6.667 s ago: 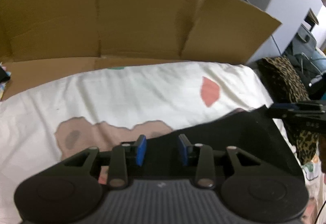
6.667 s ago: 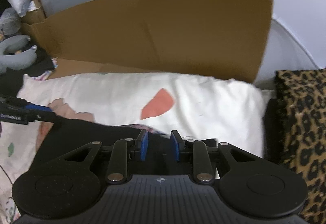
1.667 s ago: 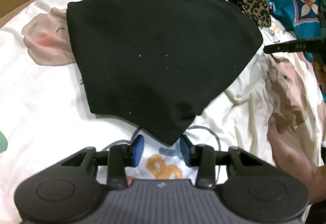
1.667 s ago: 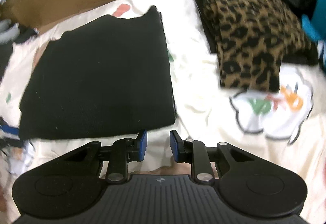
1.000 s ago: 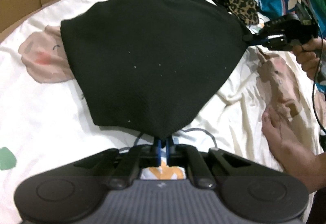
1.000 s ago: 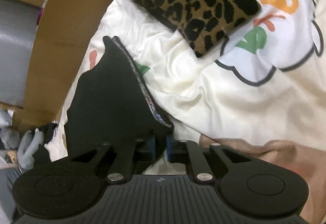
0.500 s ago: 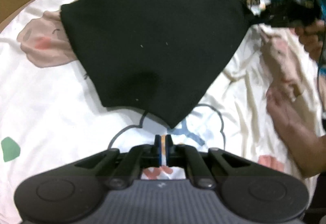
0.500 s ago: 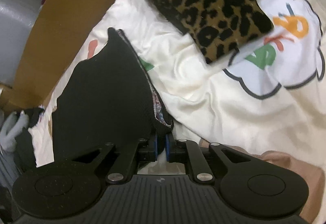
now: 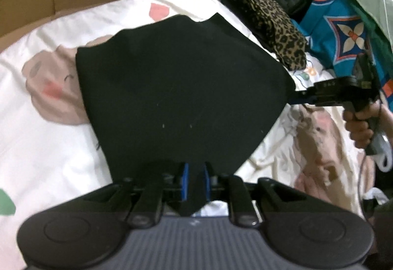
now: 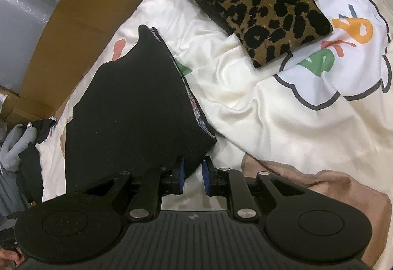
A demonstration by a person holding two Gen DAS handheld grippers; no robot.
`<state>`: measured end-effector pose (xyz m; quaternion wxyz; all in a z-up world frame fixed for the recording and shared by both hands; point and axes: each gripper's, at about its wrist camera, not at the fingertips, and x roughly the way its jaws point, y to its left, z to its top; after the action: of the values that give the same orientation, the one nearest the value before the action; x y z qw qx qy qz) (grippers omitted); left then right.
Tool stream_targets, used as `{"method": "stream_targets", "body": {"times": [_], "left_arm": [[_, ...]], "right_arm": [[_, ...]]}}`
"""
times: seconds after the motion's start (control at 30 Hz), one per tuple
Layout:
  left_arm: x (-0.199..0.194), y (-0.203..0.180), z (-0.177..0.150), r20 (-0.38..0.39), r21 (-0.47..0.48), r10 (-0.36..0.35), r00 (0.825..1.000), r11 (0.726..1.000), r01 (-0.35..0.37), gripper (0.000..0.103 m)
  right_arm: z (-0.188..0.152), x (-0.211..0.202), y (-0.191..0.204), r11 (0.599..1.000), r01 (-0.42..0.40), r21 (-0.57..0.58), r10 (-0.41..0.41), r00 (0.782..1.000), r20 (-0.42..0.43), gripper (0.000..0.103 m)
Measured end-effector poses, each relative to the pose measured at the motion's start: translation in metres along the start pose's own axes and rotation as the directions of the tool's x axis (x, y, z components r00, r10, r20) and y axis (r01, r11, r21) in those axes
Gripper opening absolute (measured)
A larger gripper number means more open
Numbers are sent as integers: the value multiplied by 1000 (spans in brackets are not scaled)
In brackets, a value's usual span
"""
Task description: Fold clothes
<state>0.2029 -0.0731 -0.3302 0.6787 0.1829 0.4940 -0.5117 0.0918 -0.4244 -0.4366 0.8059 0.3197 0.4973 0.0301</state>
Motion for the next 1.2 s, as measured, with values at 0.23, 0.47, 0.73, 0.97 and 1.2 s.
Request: {"method": "stream_targets", "body": {"times": [0.23, 0.47, 0.73, 0.97, 1.2], "left_arm": [[15, -14, 0, 29, 34, -10, 1000, 999, 9, 21], [39, -18, -10, -17, 75, -1, 1000, 997, 2, 36], [45, -13, -16, -9, 98, 51, 999, 994, -50, 38], [37, -10, -29, -55, 128, 93, 994, 988, -85, 38], [24, 3, -30, -92, 14, 89, 992, 996, -88, 30]], "right_arm": [[-3, 1, 10, 995, 47, -84, -45, 999, 21, 16], [-3, 3, 10, 995, 51, -85, -49, 999, 24, 17], [-5, 4, 9, 994, 57, -92, -54, 998, 33, 24], [2, 2, 2, 998, 54, -42, -52, 997, 55, 24], [6, 11, -5, 999, 19, 29, -21, 997, 72, 23]]}}
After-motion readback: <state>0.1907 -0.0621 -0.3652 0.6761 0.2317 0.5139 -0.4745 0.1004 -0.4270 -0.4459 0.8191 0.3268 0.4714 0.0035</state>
